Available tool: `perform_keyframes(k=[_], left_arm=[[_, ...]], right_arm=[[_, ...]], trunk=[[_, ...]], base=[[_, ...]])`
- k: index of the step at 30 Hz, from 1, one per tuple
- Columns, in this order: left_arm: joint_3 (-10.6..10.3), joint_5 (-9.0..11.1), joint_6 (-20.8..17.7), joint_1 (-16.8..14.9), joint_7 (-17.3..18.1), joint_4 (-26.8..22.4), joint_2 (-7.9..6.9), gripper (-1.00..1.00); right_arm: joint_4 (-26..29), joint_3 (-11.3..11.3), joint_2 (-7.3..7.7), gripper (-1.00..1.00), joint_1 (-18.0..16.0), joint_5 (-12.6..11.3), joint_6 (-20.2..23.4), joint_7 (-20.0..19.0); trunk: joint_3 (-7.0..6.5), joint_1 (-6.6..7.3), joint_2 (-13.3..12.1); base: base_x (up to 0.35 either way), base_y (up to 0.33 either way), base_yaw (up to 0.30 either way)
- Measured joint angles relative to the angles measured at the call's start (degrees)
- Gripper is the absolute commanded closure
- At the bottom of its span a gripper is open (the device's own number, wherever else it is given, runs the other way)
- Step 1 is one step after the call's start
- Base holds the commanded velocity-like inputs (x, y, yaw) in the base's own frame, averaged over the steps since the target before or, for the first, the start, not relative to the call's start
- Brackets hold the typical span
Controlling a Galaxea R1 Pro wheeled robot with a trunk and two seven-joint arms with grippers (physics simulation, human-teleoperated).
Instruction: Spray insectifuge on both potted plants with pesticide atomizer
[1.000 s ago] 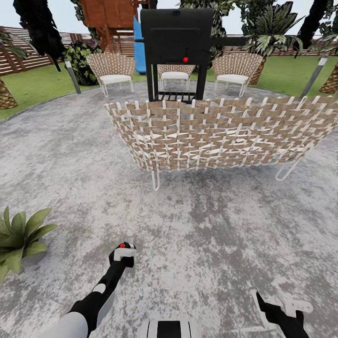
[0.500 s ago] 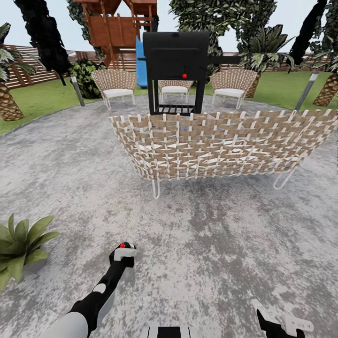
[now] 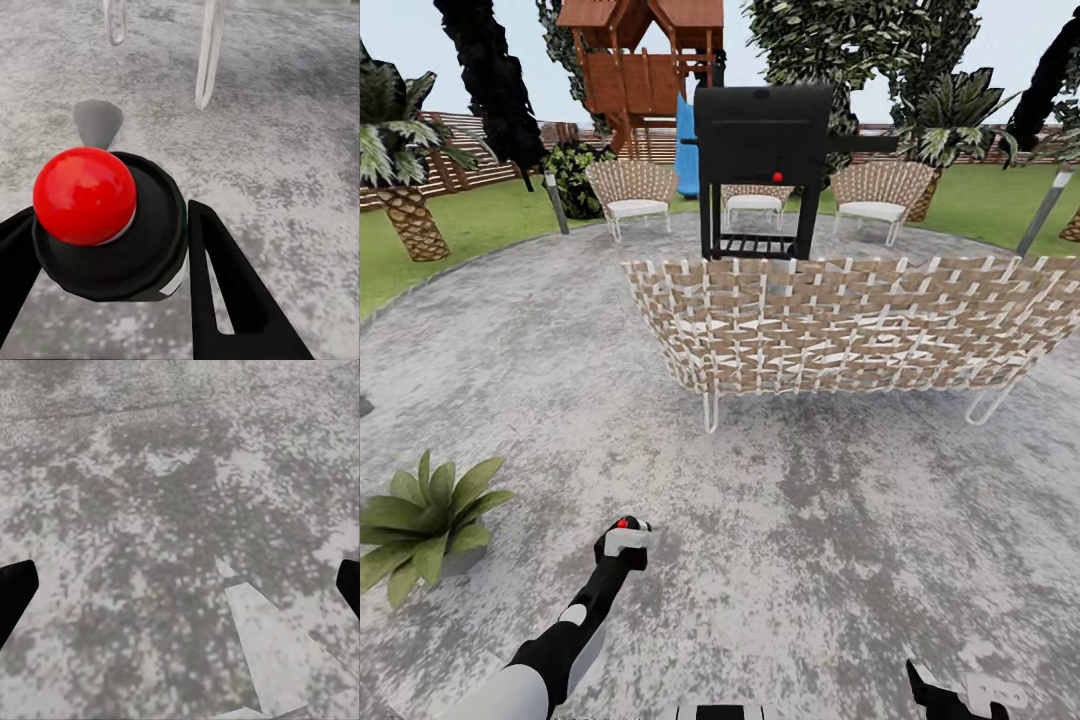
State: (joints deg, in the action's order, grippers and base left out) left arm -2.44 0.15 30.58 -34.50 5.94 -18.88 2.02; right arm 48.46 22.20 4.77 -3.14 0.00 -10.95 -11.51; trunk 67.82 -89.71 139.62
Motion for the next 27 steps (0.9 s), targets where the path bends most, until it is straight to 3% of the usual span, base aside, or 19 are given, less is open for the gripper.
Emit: perform_keyframes(k=[5, 12, 27], left_arm=[[0.0, 0.0, 0.0, 0.0, 0.0, 0.0, 0.03, 1.00], [-0.5, -0.1, 0.2, 1.1, 0.0, -0.2, 0.16, 1.00], [-1.2, 0.0, 0.4, 1.9, 0.1, -0.4, 0.09, 1.00]], right_arm=[[0.0, 0.0, 0.00, -1.00, 0.0, 0.0, 0.0, 0.0], [0.0, 0.0, 0.00, -1.00, 0.0, 0.0, 0.0, 0.0], [0.0, 0.0, 0.00, -1.00, 0.0, 0.1, 0.0, 0.0]], trunk=[[-1.03, 1.10, -2.0], [-1.29, 1.10, -2.0], [-1.85, 1.08, -2.0]], base=[[0.000, 0.000, 0.277], [0.000, 0.000, 0.271], [-0.279, 0.148, 0.269]])
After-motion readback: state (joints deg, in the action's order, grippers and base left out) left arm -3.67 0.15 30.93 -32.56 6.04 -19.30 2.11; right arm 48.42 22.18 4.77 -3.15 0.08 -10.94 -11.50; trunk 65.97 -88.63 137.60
